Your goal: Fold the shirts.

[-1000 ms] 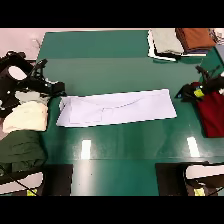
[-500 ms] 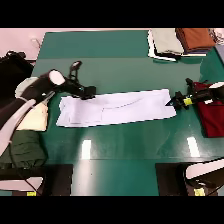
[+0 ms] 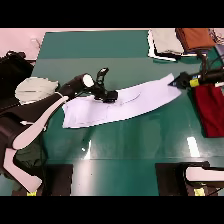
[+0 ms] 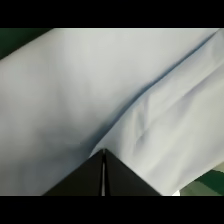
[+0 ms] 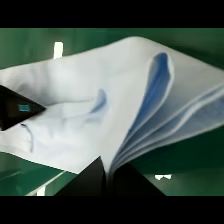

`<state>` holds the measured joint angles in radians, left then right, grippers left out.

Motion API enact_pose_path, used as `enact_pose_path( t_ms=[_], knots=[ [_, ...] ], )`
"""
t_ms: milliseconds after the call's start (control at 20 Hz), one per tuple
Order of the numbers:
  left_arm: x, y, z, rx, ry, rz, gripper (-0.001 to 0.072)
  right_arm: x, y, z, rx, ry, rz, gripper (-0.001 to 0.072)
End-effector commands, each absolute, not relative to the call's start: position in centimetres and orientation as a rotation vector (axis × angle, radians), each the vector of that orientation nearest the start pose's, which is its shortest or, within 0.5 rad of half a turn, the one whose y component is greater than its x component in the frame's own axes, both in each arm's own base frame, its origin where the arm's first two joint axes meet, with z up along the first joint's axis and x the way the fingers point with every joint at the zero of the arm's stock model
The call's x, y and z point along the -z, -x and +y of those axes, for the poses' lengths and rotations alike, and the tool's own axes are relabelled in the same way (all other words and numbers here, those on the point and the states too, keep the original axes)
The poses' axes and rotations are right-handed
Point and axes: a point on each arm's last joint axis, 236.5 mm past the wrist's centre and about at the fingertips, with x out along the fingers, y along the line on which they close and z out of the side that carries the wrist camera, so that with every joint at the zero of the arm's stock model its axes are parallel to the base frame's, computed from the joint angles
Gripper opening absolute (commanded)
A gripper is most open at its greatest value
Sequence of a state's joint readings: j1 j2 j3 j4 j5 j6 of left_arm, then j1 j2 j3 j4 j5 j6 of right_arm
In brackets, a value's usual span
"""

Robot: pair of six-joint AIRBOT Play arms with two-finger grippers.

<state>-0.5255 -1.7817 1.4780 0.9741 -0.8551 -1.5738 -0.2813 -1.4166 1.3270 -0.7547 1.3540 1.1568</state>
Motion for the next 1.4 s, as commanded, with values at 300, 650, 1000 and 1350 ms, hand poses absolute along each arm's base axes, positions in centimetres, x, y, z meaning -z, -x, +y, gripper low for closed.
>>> enact_pose_path(
  t_ms=[300, 650, 1000, 1350],
  knots=[
    [5.8, -41.6, -38.0, 0.65, 0.323, 1.257, 0.0023, -21.1, -40.1, 19.7, -0.795, -0.369, 0.896, 0.0016],
    [1.6, -44.6, -34.2, 0.648, 0.338, 1.256, 0.0022, -23.2, -37.2, 28.6, -0.945, -0.345, 0.851, 0.0016],
    [-16.2, -51.6, -14.3, 0.35, 0.209, 0.899, 0.0023, -20.1, -31.7, 45.6, -1.231, -0.422, 0.84, 0.0017],
    [-26.5, -48.6, -3.8, 0.145, 0.171, 0.68, 0.0023, -14.6, -29.9, 48.9, -1.312, -0.168, 0.918, 0.0359]
  ],
)
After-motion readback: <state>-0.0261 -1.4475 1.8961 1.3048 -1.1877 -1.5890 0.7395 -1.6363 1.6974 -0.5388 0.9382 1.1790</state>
